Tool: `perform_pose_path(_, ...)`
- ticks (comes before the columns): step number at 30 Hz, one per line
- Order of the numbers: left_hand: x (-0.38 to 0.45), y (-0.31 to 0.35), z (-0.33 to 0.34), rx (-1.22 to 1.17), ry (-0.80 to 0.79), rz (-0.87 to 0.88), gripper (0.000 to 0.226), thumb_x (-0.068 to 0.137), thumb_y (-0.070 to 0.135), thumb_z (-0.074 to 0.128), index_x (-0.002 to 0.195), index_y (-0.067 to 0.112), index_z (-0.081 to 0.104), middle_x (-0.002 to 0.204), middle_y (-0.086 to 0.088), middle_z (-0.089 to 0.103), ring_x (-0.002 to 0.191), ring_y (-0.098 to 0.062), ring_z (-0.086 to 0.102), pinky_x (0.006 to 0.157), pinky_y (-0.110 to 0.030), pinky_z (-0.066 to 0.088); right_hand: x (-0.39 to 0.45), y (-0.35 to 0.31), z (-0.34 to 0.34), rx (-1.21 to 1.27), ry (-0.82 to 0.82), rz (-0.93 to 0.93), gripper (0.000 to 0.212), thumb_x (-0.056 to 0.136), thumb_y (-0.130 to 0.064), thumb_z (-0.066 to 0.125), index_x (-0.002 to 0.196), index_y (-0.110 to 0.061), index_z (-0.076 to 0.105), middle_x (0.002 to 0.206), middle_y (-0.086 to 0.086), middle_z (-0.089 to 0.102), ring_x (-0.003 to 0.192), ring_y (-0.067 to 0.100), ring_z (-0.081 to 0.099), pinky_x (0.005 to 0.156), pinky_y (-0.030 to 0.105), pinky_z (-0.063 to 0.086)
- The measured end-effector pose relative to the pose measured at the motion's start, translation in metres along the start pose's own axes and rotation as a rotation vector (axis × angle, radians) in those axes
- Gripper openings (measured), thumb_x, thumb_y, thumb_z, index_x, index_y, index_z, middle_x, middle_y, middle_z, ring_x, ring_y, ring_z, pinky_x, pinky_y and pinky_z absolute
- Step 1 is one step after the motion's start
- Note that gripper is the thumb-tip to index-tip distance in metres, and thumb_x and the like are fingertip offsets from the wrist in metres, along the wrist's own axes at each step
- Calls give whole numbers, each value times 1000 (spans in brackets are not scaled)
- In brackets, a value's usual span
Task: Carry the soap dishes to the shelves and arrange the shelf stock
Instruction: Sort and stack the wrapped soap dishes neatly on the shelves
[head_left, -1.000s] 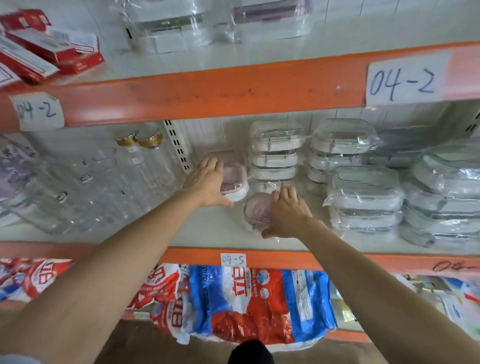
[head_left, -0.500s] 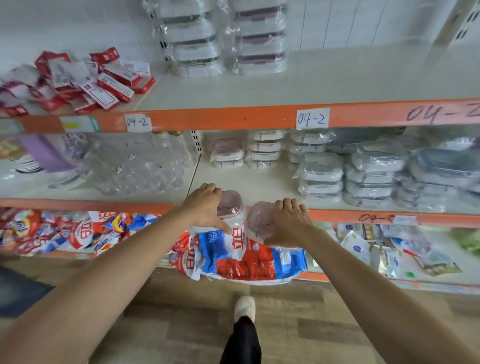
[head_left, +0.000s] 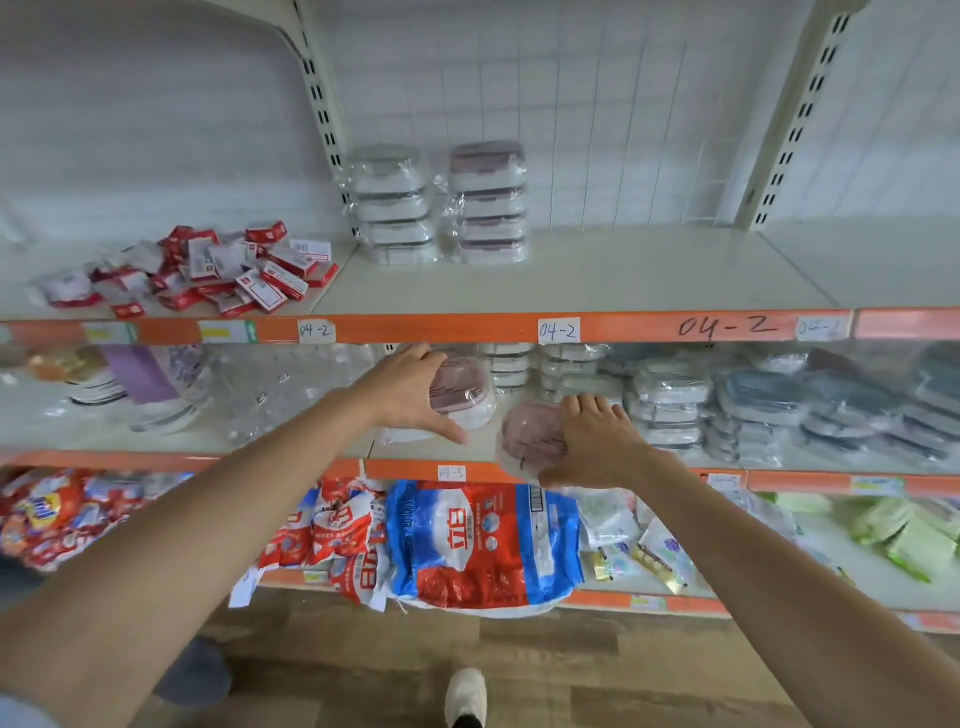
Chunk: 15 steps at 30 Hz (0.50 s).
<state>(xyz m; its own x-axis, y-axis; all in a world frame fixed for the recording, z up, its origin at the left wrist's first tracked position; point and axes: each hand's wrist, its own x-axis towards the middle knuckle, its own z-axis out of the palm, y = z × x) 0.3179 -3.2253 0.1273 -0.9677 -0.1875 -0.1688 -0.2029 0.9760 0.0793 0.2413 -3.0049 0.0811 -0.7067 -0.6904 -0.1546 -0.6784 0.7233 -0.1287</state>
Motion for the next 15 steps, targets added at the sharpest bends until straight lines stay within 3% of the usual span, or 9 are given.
perform_pose_path(4,4,1,-27,-17,69,-10,113,60,68,75,145,9,31,142,-6,35,132,-23,31,107,-33,31,7,6,-28,-2,78,16,93,72,-59,67,137,-4,29,136,12,36,128,29,32,109,39,27)
perform_pose_path(8,17,-7,-53,-13,128,-28,98,56,70,76,127,9,47,122,-5,44,119,-22,37,97,-34,38,30,7,-50,2,123,-22,92,71,-57,69,136,-5,31,135,11,37,127,29,33,108,39,27)
perform_pose_path(15,61,-39,-81,33,156,-14,102,55,71,75,130,9,46,127,-6,42,121,-23,37,100,-33,36,105,6,-83,3,231,-37,89,69,-56,69,135,-9,34,133,9,38,126,29,33,106,38,26)
